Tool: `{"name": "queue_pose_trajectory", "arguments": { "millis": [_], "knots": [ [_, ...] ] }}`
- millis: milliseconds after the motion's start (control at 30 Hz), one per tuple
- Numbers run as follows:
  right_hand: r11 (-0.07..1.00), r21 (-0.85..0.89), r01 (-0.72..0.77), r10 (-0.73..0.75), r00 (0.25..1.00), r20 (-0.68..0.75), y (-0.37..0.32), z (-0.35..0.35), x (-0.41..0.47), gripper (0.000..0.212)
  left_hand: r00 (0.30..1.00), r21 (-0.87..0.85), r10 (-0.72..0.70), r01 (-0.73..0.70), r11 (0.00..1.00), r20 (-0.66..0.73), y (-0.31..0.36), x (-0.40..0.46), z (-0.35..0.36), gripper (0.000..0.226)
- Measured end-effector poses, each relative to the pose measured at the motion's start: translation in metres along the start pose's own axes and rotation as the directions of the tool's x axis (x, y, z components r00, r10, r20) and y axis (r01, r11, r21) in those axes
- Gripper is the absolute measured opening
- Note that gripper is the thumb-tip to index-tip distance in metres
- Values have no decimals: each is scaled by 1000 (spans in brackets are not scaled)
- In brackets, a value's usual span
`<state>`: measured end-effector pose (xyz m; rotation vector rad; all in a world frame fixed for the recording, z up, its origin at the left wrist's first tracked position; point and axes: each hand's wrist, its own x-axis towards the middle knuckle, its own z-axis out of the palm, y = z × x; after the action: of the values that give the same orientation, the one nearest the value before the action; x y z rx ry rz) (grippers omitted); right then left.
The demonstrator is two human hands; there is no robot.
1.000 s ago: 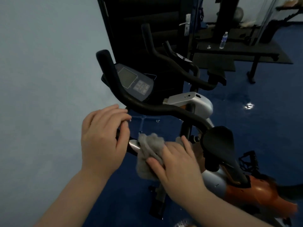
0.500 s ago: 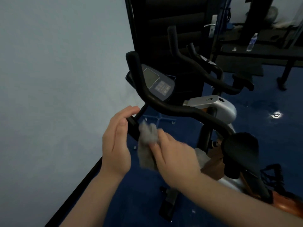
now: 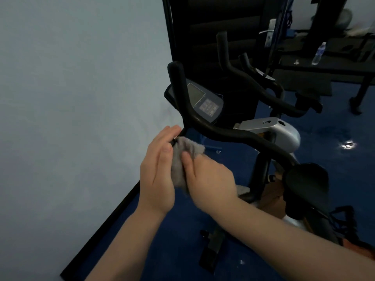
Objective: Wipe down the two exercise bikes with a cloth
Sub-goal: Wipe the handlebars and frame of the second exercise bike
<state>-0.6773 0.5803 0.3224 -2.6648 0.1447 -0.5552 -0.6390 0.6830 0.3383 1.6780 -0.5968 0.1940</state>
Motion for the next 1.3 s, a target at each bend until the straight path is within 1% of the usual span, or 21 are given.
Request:
{"name": "queue_pose_trajectory", "arguments": {
  "millis": [67, 133, 167, 233, 300, 333, 367, 433, 500, 567, 600, 700, 767, 800, 867, 933, 967, 1067, 1167, 1233, 1300],
  "knots": [
    [1000, -18, 0, 0, 1000, 23, 15, -7, -16, 24, 1000, 0, -5, 5, 1000, 0, 0, -2, -1, 42],
    [988, -142, 56, -25, 977, 211, 33, -13, -17, 40, 1000, 14, -6, 6, 1000, -3, 1, -4, -3, 43],
    [990, -134, 52, -13, 960, 280, 38, -12, -7, 46, 1000, 15, -6, 7, 1000, -14, 1, -5, -2, 43],
    [996, -50, -74, 86, 944, 319, 25, -11, 18, 36, 999, 4, -12, 13, 1000, -49, 2, -6, 1, 42],
    [975, 75, -209, 183, 947, 264, 5, -7, 27, 24, 997, -12, -13, 12, 1000, -76, 1, -7, 4, 40],
    [980, 99, -174, 155, 972, 175, 0, -4, 20, 20, 997, -16, -20, 19, 1000, -72, 0, -8, 5, 40],
    [997, 53, -52, 51, 998, 27, 0, 0, 8, 17, 998, -11, -21, 20, 1000, -63, -1, -9, 4, 40],
    [999, 33, 28, -24, 995, -95, 6, -7, -17, 9, 999, 19, -3, 4, 1000, -51, -3, -13, 2, 42],
    [992, 124, -37, 39, 999, -9, 14, -11, -16, 33, 999, 27, -5, 6, 1000, -51, -4, -15, 1, 44],
    [981, 169, -93, 67, 986, 152, 10, -9, 3, 32, 997, 2, -27, 27, 1000, -76, -3, -14, 1, 46],
    [986, 152, -71, 43, 982, 182, 3, -6, 16, 33, 995, -12, -32, 31, 999, -96, -2, -14, 2, 47],
    [985, 169, 21, -26, 999, 25, -22, 1, 26, 38, 989, -111, -69, 55, 992, -128, 5, -14, 6, 48],
    [984, 158, 83, -69, 994, -88, -20, -1, 8, 16, 987, -126, -98, 82, 989, -125, 7, -17, 8, 49],
    [988, 139, 67, -52, 993, -109, -11, -5, -4, 14, 989, -84, -81, 71, 994, -127, 6, -18, 9, 51],
    [997, 55, 49, -43, 994, -104, 19, -9, -31, 18, 992, 151, 75, -59, 987, -99, 6, -19, 11, 50],
    [1000, 9, 4, -4, 1000, 12, 47, -18, -48, 33, 963, 369, 265, -260, 892, 39, 6, -18, 17, 44],
    [1000, -11, 14, -13, 998, 67, 60, -21, -51, 41, 945, 422, 304, -326, 846, 122, 4, -17, 22, 41],
    [988, -128, 85, -67, 988, 137, 79, -31, -33, 44, 917, 568, 268, -393, 723, 294, -6, -18, 35, 38],
    [990, -127, -69, 69, 998, 0, 85, -28, -32, 34, 908, 665, 260, -417, 620, 328, -17, -19, 39, 33],
    [976, -11, -218, 218, 975, -33, 77, -17, -55, 35, 912, 669, 281, -411, 619, 300, -20, -17, 42, 32],
    [870, 282, -404, 413, 910, 30, 58, -11, -74, 57, 916, 677, 296, -400, 618, 271, -23, -16, 43, 34]
  ]
}}
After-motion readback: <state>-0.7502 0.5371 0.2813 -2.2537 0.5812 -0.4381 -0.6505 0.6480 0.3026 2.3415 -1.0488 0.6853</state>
